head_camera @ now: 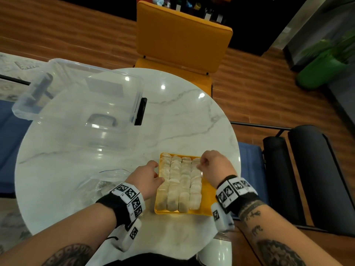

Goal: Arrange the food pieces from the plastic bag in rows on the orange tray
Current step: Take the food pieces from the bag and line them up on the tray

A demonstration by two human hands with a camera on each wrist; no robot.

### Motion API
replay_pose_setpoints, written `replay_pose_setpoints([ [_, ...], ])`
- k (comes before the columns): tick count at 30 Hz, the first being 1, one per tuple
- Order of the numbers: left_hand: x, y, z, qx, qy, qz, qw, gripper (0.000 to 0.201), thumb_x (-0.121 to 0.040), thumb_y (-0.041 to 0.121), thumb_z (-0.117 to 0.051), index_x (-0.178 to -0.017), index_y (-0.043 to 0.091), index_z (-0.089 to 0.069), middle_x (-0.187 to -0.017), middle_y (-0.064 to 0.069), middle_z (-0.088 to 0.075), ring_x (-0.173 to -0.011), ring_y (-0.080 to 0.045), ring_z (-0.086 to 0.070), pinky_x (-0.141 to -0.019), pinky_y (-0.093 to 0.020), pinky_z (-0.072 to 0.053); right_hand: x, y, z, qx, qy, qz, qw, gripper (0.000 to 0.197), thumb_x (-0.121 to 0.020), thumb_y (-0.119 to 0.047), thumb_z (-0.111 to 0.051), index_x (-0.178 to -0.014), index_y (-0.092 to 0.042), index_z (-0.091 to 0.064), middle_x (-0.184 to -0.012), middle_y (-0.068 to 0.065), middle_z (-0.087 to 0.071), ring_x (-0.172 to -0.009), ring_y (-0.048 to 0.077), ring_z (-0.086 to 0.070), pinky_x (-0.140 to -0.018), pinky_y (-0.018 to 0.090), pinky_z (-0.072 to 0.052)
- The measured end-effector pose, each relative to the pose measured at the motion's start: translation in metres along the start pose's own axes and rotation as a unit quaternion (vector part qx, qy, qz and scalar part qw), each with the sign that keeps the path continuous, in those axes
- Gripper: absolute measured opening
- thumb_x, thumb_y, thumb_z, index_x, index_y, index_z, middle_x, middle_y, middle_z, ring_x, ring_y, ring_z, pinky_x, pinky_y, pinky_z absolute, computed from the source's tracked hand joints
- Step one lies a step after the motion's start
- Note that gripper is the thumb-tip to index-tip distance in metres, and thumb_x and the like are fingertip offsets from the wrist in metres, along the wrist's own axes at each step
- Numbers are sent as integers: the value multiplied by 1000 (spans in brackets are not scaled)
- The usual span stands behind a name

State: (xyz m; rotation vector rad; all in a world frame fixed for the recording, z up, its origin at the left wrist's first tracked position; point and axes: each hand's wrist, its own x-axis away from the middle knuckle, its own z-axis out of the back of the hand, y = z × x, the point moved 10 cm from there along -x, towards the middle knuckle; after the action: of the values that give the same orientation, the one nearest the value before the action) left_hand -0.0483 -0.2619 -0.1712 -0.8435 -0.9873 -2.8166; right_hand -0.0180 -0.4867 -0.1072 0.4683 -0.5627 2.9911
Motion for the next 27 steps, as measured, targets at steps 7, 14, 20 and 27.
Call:
replay_pose_setpoints([
  [7,34,-26,55,43,76,-23,996,13,-93,40,-56,-101,32,-62,-84,13,-68,-77,-9,-63,-69,-25,-48,97,-48,-109,24,-137,120,983,43,-89,-63,-42,-109,-30,-63,-109,-9,-60,-104,13,-53,-91,32,-44],
  [14,70,-112,80,-17,57,18,998,9,-88,25,-60,-86,33,-64,-89,13,-69,-83,-7,-67,-71,-17,-47,106,-32,-142,105,-86,103,985,67,-85,-63,-7,-107,-32,-62,-106,-11,-60,-104,17,-56,-86,36,-34],
  [20,61,-121,34,-139,34,-29,989,72,-84,39,-67,-147,21,-37,-154,-4,-34,-139,-25,-32,-114,-34,-31,103,-31,-144,124,-100,77,984,69,-83,-65,-3,-112,-36,-58,-111,-14,-58,-109,13,-53,-86,35,-29],
  [27,51,-120,8,-275,45,-37,960,67,-91,54,-51,-150,46,-19,-159,-2,-16,-140,-32,-22,-108,-53,-32,103,-31,-142,113,-98,59,987,28,-102,-46,-36,-114,-33,-57,-115,-11,-58,-112,16,-51,-90,37,-29],
])
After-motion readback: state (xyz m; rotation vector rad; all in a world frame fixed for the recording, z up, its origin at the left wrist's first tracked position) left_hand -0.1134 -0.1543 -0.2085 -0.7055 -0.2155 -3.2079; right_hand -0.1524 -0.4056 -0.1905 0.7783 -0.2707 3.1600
